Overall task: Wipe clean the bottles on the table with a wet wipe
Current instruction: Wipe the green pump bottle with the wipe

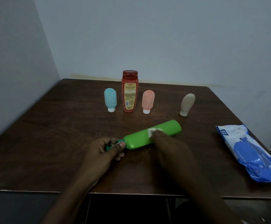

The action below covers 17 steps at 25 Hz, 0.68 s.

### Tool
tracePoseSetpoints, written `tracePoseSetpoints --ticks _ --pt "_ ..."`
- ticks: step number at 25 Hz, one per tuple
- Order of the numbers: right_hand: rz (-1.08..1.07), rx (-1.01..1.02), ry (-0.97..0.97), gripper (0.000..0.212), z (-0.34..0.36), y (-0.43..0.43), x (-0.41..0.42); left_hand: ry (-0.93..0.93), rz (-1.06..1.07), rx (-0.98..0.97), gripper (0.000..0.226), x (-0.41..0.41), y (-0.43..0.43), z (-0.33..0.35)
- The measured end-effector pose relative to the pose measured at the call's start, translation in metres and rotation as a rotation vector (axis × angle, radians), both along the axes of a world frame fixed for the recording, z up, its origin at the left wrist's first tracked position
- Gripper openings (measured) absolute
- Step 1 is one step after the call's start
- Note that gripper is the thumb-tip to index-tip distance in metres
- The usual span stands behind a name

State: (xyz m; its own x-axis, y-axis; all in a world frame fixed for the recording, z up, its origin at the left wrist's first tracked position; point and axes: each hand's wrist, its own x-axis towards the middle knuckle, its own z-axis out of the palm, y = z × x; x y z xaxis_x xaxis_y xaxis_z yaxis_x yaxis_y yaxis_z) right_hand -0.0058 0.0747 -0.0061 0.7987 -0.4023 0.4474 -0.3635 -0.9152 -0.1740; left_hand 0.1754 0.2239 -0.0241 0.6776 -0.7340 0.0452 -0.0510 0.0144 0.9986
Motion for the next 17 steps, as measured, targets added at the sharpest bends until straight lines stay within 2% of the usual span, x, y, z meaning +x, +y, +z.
tracePoseSetpoints --ticks 3,5,7,8,12,15,17 --pt "0.231 -0.163 -0.049 0.044 -0.007 0.021 0.007 0.001 -0.019 0.01 0.01 0.001 0.002 0.0" --pt "0.174 -0.145 -0.071 0.05 -0.006 0.007 0.001 0.009 -0.026 0.007 0.01 0.001 0.002 0.0" --pt "0.026 -0.074 -0.055 0.065 -0.005 -0.014 -0.012 0.004 -0.032 0.002 0.01 0.001 0.002 0.001" --pt "-0.057 -0.032 -0.042 0.066 -0.003 -0.024 -0.019 0.001 -0.036 -0.001 0.01 0.001 0.002 0.001" --pt "-0.298 0.094 0.04 0.046 0.011 -0.063 -0.031 -0.018 -0.043 -0.016 0.012 0.002 0.002 -0.002" --pt "-0.326 0.135 -0.051 0.019 0.019 -0.076 -0.025 -0.044 -0.032 -0.024 0.019 0.0 0.004 -0.002" --pt "-0.301 0.178 -0.098 0.009 0.023 -0.078 -0.02 -0.073 -0.024 -0.019 0.023 -0.001 0.005 0.001"
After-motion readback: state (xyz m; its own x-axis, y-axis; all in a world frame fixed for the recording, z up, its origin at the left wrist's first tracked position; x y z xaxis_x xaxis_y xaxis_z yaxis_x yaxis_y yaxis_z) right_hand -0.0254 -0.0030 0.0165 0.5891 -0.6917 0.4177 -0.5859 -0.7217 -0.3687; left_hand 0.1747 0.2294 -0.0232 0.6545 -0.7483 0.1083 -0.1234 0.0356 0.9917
